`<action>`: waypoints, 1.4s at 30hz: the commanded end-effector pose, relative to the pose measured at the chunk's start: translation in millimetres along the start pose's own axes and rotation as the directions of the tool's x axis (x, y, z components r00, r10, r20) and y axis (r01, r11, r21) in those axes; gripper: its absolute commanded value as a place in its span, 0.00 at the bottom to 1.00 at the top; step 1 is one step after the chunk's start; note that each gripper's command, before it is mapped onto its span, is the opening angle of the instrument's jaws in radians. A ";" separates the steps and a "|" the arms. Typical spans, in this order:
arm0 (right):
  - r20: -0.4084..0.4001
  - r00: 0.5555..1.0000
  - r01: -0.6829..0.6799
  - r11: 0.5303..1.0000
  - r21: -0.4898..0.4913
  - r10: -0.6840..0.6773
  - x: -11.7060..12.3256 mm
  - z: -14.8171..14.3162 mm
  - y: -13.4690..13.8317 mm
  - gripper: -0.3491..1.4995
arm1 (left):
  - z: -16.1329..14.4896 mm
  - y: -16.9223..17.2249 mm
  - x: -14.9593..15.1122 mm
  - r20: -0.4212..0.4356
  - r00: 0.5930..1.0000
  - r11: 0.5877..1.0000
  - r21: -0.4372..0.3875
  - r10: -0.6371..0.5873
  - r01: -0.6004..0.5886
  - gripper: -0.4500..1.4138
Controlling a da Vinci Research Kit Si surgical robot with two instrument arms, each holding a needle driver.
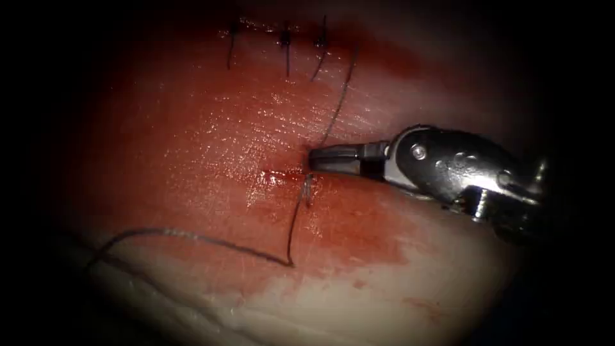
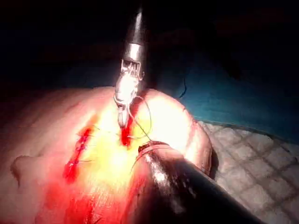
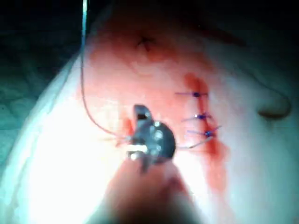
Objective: Wound Closure
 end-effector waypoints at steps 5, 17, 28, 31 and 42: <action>-0.006 1.000 0.024 1.000 0.012 -0.023 -1.3 4.5 -1.3 0.00 | 2.8 -2.6 0.8 0.006 1.000 1.000 0.011 -0.001 0.001 0.00; -0.065 0.998 0.022 0.999 0.045 -0.019 -0.4 3.8 -3.4 0.00 | 11.1 -7.4 1.4 -0.012 1.000 1.000 0.015 0.006 -0.005 0.00; -0.136 0.991 -0.008 0.999 0.031 0.012 0.7 1.4 -3.4 0.00 | 18.2 -7.0 -1.2 0.004 0.999 0.999 -0.019 0.041 -0.040 0.00; -0.180 0.983 -0.044 0.999 0.020 0.047 1.0 1.3 -3.0 0.00 | 20.6 -6.4 -0.8 -0.001 0.999 0.999 -0.036 0.040 -0.040 0.00; -0.220 0.962 -0.208 0.957 -0.203 0.162 0.3 0.4 -1.6 0.41 | 24.6 -5.3 0.7 -0.005 0.999 0.997 -0.058 0.048 -0.048 0.00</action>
